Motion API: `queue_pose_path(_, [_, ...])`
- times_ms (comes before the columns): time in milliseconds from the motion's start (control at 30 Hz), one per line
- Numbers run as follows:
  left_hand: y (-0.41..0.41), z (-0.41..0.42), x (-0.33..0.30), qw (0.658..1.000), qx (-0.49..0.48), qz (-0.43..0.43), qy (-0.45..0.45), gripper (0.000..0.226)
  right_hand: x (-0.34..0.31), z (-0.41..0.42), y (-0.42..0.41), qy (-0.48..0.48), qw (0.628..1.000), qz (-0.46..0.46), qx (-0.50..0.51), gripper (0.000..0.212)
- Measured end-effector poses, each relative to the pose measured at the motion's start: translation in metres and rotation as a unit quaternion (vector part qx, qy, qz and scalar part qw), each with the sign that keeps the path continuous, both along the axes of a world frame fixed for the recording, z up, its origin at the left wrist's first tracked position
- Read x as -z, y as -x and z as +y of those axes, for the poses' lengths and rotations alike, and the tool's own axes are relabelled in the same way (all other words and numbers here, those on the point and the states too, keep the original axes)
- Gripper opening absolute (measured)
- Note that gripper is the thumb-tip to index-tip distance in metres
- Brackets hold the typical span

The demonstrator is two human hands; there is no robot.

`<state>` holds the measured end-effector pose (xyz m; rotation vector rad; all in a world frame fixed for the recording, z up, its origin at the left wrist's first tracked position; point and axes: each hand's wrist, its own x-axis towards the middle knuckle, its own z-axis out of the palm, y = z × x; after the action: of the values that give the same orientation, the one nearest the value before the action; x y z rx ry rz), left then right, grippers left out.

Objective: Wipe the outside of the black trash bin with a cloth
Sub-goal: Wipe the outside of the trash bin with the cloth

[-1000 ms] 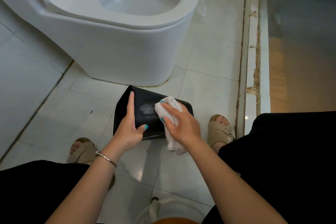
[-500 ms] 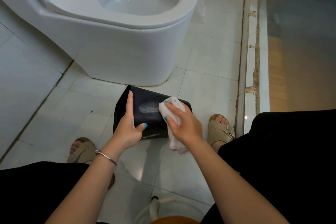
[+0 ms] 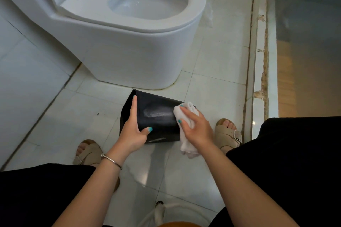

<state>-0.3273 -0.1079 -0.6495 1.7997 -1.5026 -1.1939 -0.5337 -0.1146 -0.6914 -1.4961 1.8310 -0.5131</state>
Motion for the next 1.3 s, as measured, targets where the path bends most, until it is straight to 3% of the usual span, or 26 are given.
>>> queue_pose_path(100, [0.005, 0.001, -0.001, 1.000, 0.015, -0.008, 0.002, 0.106, -0.005, -0.003, -0.008, -0.004, 1.000, 0.020, 0.000, 0.042])
queue_pose_path(333, [0.001, 0.001, 0.009, 0.999, 0.029, -0.037, 0.000, 0.107, -0.032, -0.013, -0.047, 0.085, 0.986, 0.008, -0.146, 0.043])
queue_pose_path(567, [0.009, 0.000, -0.002, 0.999, 0.033, -0.002, 0.007, 0.105, -0.002, -0.020, 0.006, -0.043, 0.998, 0.034, 0.032, 0.042])
queue_pose_path(667, [0.013, -0.001, -0.004, 0.999, 0.039, -0.024, 0.010, 0.106, -0.009, -0.023, 0.000, -0.044, 0.997, 0.061, 0.017, 0.045])
queue_pose_path(867, [0.011, -0.003, -0.001, 0.997, 0.056, -0.038, 0.019, 0.107, -0.039, -0.019, -0.052, 0.087, 0.989, 0.014, -0.116, 0.043])
queue_pose_path(1000, [0.006, -0.002, -0.003, 0.998, 0.049, -0.020, 0.017, 0.107, -0.024, -0.021, -0.035, 0.058, 0.996, -0.001, -0.066, 0.043])
queue_pose_path(1200, [0.007, -0.005, -0.006, 0.998, 0.068, -0.015, 0.001, 0.108, 0.000, -0.024, 0.003, -0.054, 0.995, 0.001, 0.084, 0.043])
queue_pose_path(1300, [0.002, -0.005, -0.010, 0.996, 0.083, -0.041, -0.004, 0.108, -0.002, -0.019, -0.007, -0.051, 0.996, 0.032, 0.065, 0.045])
